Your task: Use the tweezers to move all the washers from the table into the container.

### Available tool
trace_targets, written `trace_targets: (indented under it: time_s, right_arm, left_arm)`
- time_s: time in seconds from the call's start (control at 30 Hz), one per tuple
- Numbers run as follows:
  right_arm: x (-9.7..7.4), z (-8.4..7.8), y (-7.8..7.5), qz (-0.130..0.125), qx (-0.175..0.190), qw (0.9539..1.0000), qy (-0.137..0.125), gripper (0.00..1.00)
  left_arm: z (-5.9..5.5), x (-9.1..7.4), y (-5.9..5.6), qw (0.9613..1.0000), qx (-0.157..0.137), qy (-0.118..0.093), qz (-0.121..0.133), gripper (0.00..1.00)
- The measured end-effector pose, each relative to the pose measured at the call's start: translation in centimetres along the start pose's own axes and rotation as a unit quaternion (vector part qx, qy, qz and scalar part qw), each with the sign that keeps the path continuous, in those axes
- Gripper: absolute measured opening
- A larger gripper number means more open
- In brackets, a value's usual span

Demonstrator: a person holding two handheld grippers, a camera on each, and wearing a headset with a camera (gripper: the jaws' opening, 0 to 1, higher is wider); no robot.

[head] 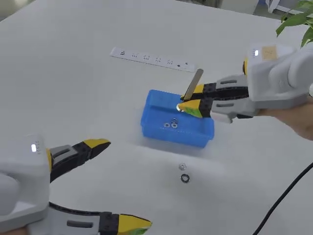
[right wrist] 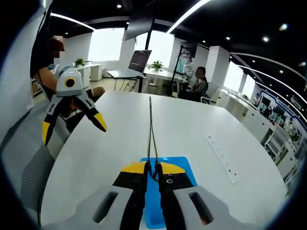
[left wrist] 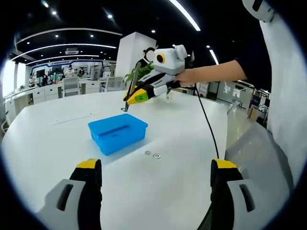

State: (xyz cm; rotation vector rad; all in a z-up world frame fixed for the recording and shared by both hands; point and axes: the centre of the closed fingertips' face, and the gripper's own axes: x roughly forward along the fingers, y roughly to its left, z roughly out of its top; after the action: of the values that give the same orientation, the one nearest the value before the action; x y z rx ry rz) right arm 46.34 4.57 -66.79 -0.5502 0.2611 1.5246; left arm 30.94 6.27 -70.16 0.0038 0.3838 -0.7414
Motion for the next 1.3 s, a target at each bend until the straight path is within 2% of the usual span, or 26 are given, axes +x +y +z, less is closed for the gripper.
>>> trace_targets:
  time_s: [0.13, 0.33, 0.47, 0.63, 0.87, 1.3]
  right_arm:
    - [0.8, -1.5, -1.2, -0.009, 0.015, 0.9998, 0.009, 0.1]
    - [2.2, -3.8, -1.8, -0.008, 0.025, 0.9993, 0.028, 0.1]
    - [3.2, -6.1, -1.9, -0.005, 0.033, 0.9983, 0.048, 0.1]
    - [4.1, -7.8, -1.6, -0.001, 0.043, 0.9972, 0.061, 0.1]
    - [4.8, -8.8, -1.2, 0.005, 0.05, 0.9965, 0.067, 0.1]
    - [5.0, -9.0, -1.3, 0.009, 0.048, 0.996, 0.074, 0.1]
  left_arm:
    - [-0.3, -0.1, 0.1, 1.0, -0.004, 0.001, 0.005, 1.0]
    - [-1.0, -0.4, 0.6, 0.9998, -0.011, 0.01, 0.013, 1.0]
    - [-1.1, -0.5, 0.8, 0.9997, -0.012, 0.014, 0.016, 1.0]
    - [-1.3, -0.7, 1.3, 0.9995, -0.014, 0.02, 0.021, 1.0]
    - [-1.4, -0.5, 1.4, 0.9993, -0.016, 0.028, 0.021, 1.0]
    - [-1.3, -0.5, 1.2, 0.9991, -0.018, 0.032, 0.02, 1.0]
